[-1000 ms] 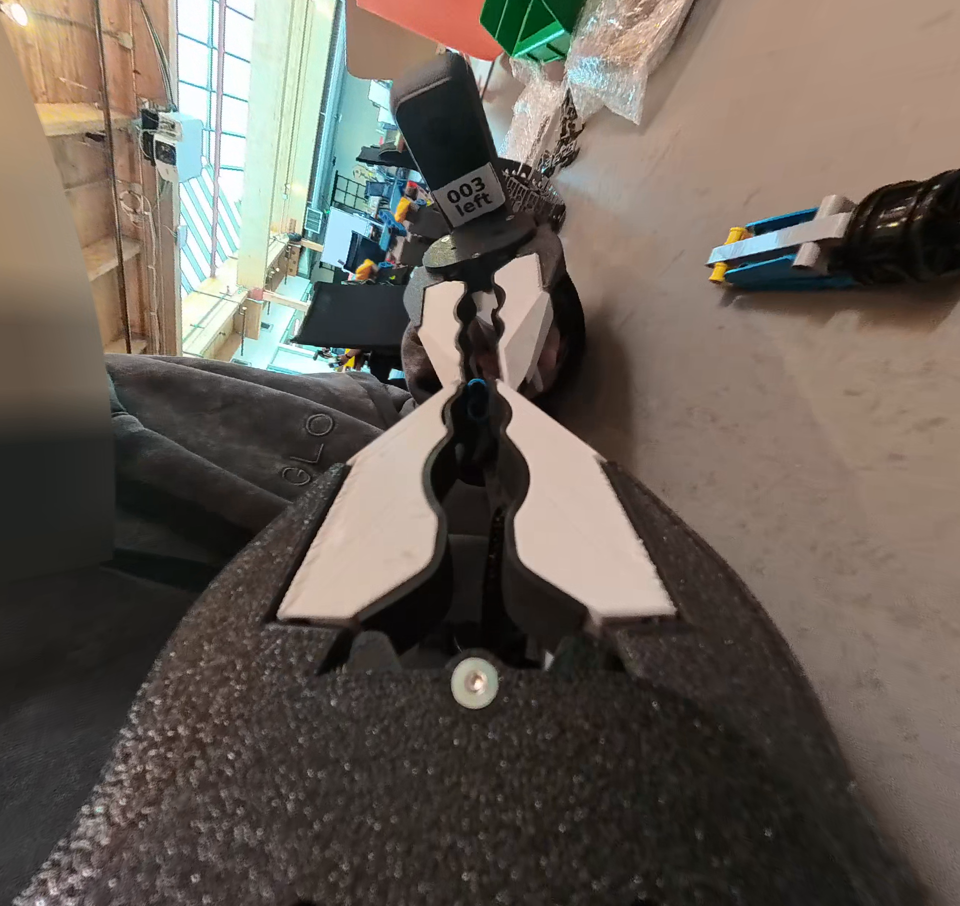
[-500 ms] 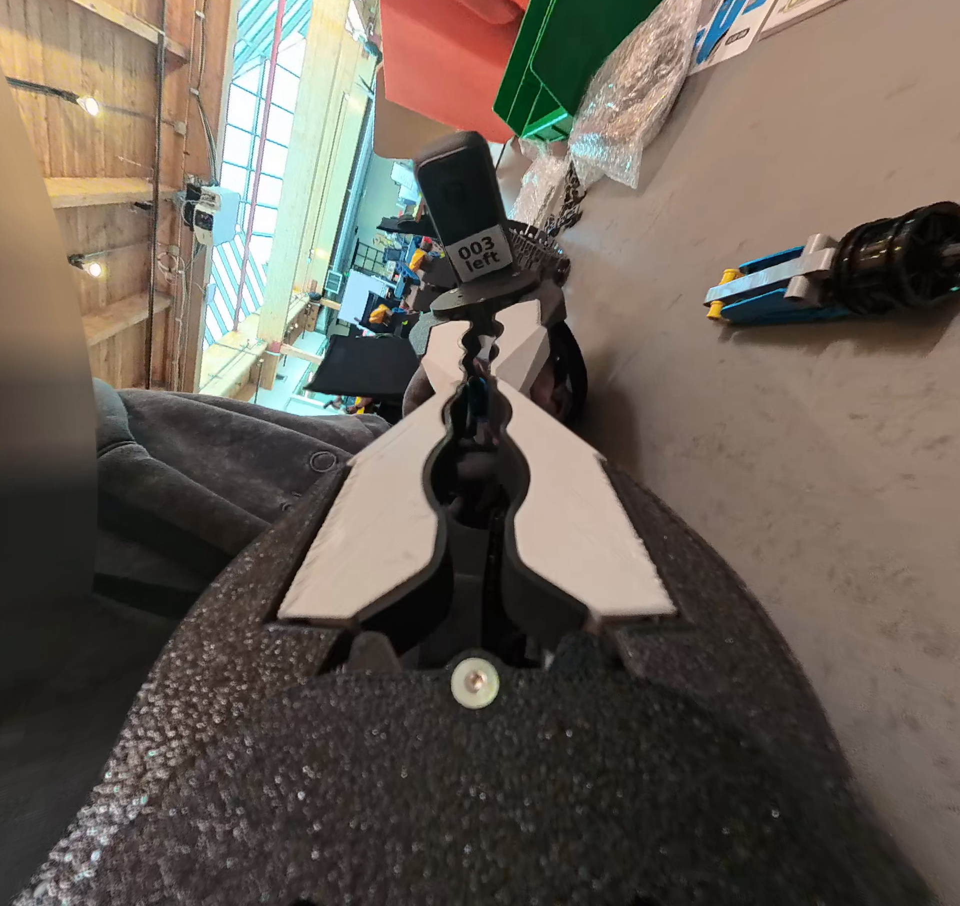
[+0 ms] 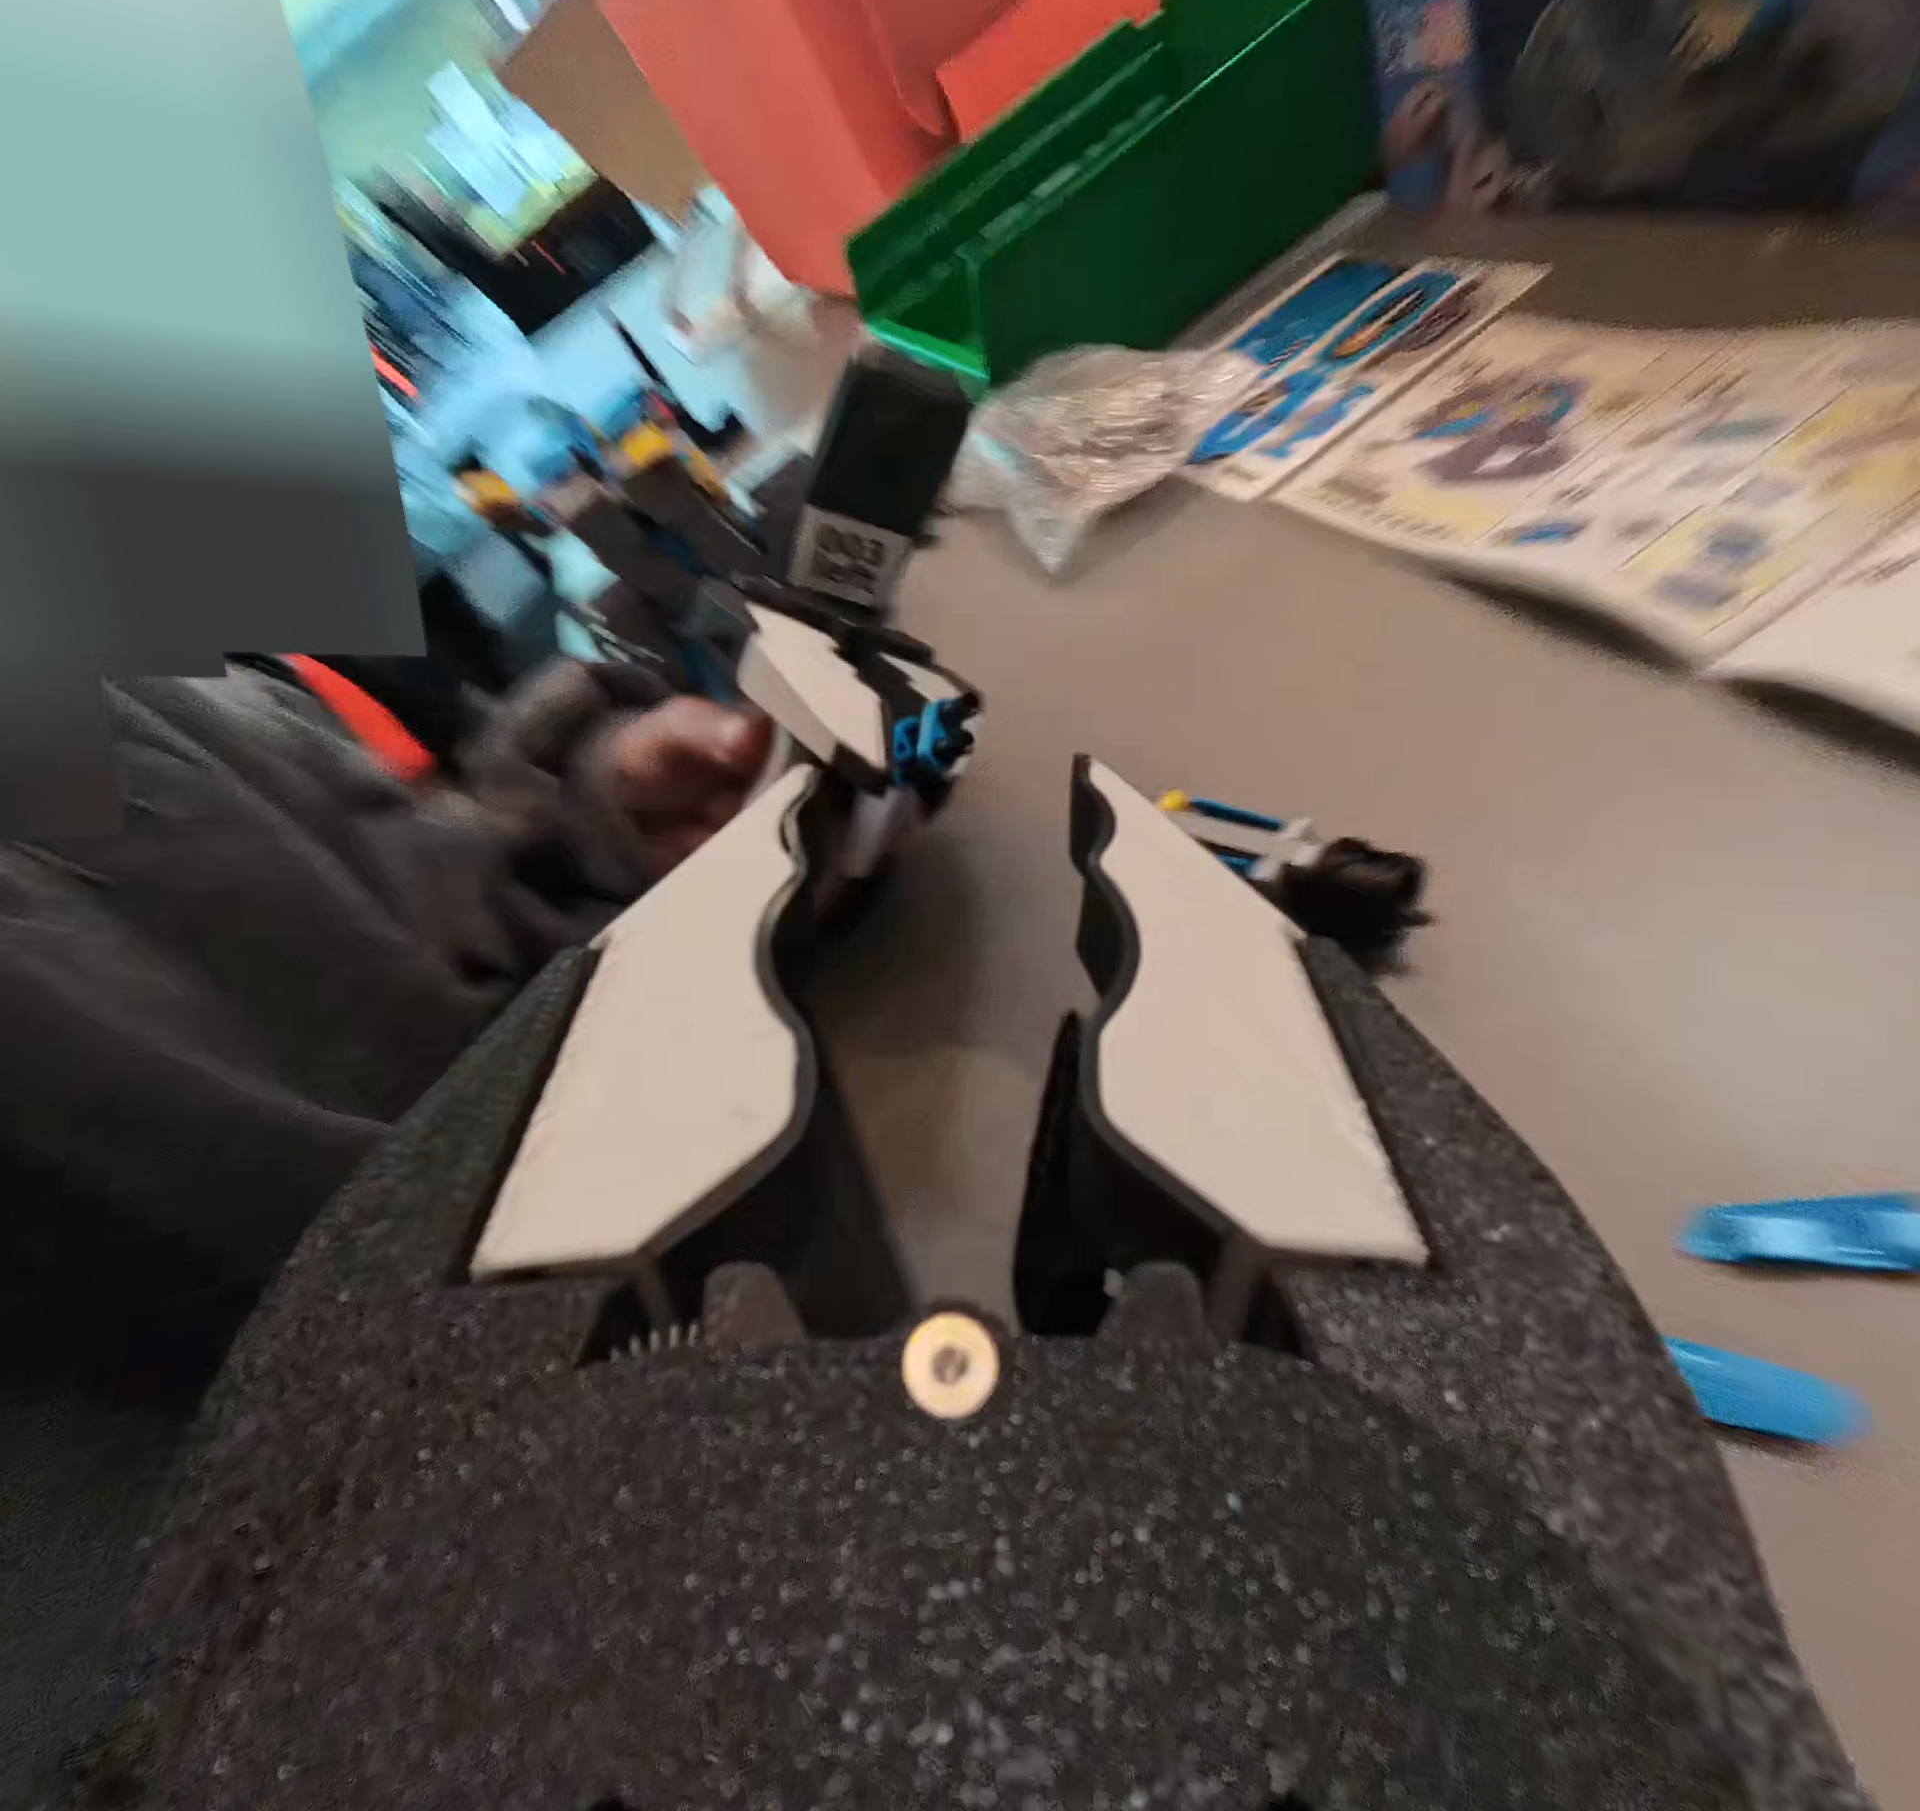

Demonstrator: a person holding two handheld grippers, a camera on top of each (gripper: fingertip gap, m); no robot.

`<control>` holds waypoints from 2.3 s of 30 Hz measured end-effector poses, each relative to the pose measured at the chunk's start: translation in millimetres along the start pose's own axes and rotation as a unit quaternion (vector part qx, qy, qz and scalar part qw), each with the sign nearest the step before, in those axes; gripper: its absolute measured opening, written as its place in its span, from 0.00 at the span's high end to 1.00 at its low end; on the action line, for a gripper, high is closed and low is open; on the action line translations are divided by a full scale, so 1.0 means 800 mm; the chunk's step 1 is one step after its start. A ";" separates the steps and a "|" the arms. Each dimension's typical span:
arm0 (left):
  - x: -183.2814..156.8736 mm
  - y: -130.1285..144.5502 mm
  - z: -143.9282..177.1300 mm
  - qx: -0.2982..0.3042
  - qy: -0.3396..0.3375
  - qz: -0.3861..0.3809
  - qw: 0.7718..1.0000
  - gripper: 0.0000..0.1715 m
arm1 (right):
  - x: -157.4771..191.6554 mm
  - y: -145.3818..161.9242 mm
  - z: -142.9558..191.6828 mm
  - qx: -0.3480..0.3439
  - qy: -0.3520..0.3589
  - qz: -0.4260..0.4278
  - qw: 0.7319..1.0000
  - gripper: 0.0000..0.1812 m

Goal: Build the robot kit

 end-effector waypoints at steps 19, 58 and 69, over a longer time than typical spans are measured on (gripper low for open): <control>0.012 -0.001 -0.009 -0.067 0.039 0.087 0.993 0.96 | 0.015 0.005 -0.022 0.093 0.224 0.302 0.922 0.86; 0.035 -0.003 -0.003 -0.115 0.007 0.140 0.984 0.97 | 0.001 0.020 -0.033 0.084 0.254 0.246 0.932 0.88; 0.029 -0.002 -0.009 -0.092 -0.013 0.093 0.991 0.92 | -0.005 0.024 -0.020 0.050 0.214 0.217 0.951 0.87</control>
Point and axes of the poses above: each gripper's, where its closed fingertips meet, z back along the fingers, y out of its underside, x = y × z across the jaws, the point moved 5 cm from there along z, back along the fingers, and after that the axes turned 8 degrees about z, right-handed, at the moved point
